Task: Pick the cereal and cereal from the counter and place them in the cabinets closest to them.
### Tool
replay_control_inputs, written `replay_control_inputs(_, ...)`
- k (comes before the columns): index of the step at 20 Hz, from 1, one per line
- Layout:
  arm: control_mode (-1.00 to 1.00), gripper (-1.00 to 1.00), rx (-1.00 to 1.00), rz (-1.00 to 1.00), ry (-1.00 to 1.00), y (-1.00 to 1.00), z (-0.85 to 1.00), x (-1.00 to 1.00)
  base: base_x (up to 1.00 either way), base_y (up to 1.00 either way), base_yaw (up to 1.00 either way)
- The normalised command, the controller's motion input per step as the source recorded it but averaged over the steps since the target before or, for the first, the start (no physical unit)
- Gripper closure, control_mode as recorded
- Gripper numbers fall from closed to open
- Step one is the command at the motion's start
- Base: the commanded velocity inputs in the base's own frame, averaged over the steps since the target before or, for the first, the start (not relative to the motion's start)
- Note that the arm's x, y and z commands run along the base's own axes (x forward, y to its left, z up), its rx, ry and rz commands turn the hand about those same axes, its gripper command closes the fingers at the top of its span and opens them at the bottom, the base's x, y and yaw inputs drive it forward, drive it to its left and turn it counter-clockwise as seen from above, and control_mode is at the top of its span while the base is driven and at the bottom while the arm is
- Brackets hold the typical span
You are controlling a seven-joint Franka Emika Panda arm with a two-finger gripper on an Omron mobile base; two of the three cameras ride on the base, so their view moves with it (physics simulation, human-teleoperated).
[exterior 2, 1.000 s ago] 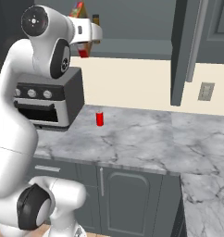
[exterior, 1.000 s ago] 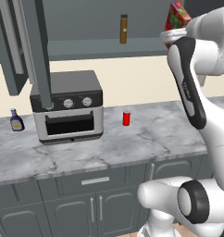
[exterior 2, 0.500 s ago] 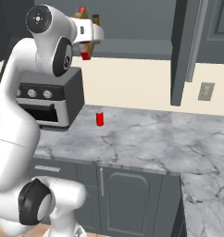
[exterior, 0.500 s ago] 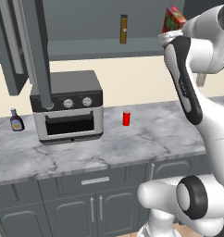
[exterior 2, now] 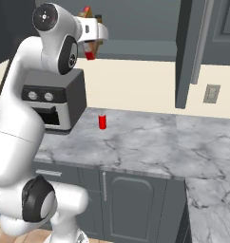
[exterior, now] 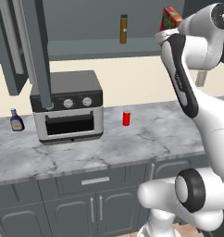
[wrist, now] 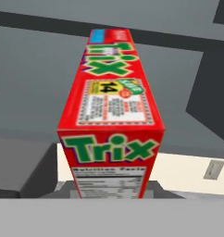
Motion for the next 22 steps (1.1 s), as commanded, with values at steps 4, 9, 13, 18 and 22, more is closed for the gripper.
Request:
replay_control_inputs(4, -1.00, 1.00, 0.00, 0.00, 0.00, 0.00, 0.00, 0.20, 0.00, 0.00, 0.00)
replay_control_inputs(9, -1.00, 1.00, 0.00, 0.00, 0.00, 0.00, 0.00, 0.21, 0.00, 0.00, 0.00)
replay_control_inputs(13, -1.00, 1.00, 0.00, 0.00, 0.00, 0.00, 0.00, 0.25, 0.00, 0.00, 0.00)
replay_control_inputs(18, -1.00, 1.00, 0.00, 0.00, 0.00, 0.00, 0.00, 0.27, 0.00, 0.00, 0.00)
replay_control_inputs(22, -1.00, 1.00, 0.00, 0.00, 0.01, 0.00, 0.00, 0.25, 0.00, 0.00, 0.00)
